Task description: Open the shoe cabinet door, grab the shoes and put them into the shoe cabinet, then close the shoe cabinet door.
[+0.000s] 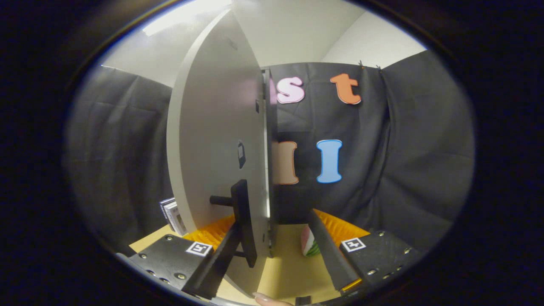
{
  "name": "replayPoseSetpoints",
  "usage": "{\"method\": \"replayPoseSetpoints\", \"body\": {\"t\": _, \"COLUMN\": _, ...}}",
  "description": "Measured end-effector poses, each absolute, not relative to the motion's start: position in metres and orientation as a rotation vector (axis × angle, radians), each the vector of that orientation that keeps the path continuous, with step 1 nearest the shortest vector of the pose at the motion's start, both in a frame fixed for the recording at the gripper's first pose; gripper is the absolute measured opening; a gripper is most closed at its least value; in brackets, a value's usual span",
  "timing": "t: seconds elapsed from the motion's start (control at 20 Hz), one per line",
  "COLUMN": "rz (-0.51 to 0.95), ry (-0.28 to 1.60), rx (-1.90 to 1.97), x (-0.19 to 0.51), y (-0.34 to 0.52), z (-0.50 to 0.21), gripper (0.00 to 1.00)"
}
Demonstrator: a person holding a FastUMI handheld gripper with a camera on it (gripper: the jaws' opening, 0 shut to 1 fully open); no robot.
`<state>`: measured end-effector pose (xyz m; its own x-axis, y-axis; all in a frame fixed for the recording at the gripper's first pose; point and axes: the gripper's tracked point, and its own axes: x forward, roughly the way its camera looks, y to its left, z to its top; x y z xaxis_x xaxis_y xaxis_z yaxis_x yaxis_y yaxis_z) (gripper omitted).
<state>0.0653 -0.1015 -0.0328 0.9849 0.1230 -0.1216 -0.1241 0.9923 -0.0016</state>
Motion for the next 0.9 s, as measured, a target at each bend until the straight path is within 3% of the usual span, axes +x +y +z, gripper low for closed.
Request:
{"method": "replayPoseSetpoints", "body": {"t": 0.5, "rz": 0.18, "ry": 0.108, "rx": -0.01, "x": 0.084, "y": -0.009, "z": -0.04, "gripper": 0.95}}
{"method": "replayPoseSetpoints", "body": {"t": 0.9, "rz": 0.064, "ry": 0.084, "rx": -0.042, "x": 0.107, "y": 0.066, "z": -0.045, "gripper": 0.95}}
